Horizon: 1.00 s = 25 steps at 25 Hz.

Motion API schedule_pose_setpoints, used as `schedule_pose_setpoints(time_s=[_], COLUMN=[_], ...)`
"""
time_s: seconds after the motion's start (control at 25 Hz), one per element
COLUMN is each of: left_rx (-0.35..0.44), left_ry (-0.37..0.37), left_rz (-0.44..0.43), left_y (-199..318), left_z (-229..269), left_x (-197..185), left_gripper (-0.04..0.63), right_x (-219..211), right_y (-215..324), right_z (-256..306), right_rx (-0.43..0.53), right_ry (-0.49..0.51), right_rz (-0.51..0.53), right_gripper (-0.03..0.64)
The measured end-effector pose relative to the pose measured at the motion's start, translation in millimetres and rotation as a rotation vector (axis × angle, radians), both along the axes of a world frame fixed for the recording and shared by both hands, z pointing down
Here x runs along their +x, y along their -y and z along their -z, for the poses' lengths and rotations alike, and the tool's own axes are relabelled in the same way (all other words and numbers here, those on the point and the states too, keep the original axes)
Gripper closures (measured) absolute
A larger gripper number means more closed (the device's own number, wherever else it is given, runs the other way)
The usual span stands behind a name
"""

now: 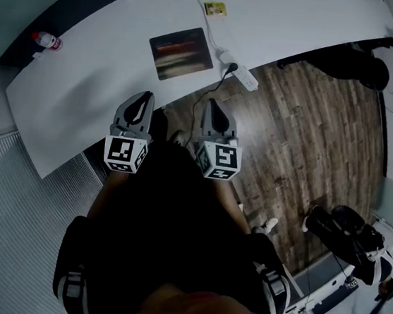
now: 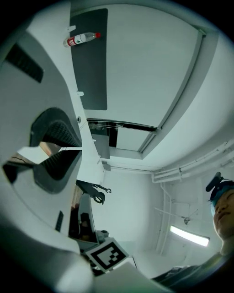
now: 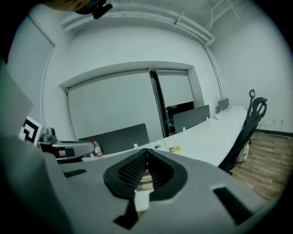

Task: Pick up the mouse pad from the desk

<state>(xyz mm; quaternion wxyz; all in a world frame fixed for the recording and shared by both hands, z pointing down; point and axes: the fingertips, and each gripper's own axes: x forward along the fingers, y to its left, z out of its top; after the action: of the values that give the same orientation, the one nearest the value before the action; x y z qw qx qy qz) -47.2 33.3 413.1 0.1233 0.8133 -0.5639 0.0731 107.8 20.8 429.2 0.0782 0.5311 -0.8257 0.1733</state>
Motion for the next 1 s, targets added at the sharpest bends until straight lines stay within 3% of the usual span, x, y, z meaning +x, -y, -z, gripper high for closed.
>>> schedule_pose_setpoints(time_s=[0.28, 0.56, 0.76, 1.0], left_rx=[-0.038, -0.139, -0.232, -0.324], left_ry=[0.033, 0.035, 0.060, 0.095], left_rz=[-0.013, -0.042, -0.063, -0.079], left_y=[62, 112, 142, 172], left_z=[-28, -80, -126, -178], left_x=[-18, -31, -49, -64], left_gripper=[0.580, 0.575, 0.477, 0.439], right_x=[-7, -16, -21, -26], right_y=[51, 95, 113, 132], right_z=[-34, -75, -120, -169], right_rx=[-0.067, -0.142, -0.244, -0.327], right_ry=[-0.037, -0.067, -0.104, -0.131], right_rz=[-0.028, -0.051, -0.066, -0.079], right_gripper=[0.615, 0.609, 0.575, 0.538])
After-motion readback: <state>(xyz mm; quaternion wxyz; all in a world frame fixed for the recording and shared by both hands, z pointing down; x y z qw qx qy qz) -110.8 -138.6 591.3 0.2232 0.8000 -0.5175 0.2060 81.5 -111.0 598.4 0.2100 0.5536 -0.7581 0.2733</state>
